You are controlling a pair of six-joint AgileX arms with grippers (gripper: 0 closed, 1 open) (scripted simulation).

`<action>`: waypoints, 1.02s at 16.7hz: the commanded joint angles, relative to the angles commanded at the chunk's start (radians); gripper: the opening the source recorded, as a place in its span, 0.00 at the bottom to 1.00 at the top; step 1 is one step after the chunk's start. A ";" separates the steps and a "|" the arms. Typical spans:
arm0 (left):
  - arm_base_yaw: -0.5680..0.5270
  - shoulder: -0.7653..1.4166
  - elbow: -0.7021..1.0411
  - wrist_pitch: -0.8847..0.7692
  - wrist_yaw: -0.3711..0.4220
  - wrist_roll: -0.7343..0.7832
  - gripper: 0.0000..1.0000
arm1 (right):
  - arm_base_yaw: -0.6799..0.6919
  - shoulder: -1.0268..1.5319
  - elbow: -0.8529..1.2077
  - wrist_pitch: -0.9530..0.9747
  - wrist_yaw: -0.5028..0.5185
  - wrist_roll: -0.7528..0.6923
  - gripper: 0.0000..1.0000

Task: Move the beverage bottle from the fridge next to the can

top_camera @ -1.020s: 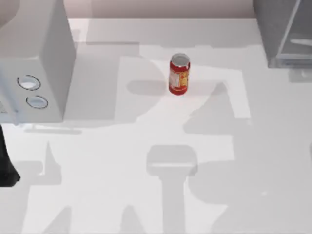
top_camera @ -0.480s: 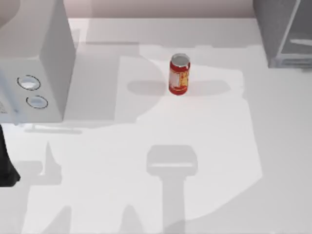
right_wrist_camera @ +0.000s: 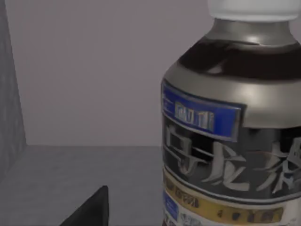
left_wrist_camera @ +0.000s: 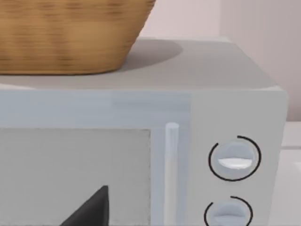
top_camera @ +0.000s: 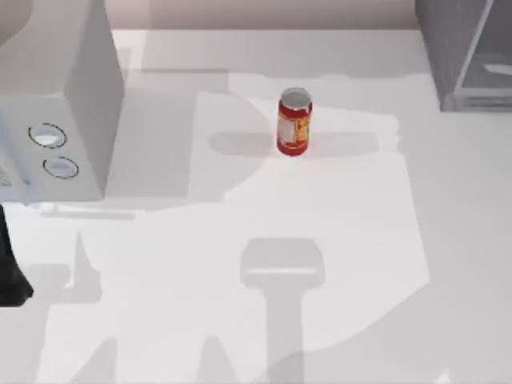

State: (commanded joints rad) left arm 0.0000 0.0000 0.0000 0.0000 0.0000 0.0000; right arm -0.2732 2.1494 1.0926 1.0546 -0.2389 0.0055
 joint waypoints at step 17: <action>0.000 0.000 0.000 0.000 0.000 0.000 1.00 | 0.023 0.126 0.233 -0.108 0.025 -0.001 0.62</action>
State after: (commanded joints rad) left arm 0.0000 0.0000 0.0000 0.0000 0.0000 0.0000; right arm -0.2501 2.2752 1.3259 0.9466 -0.2139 0.0045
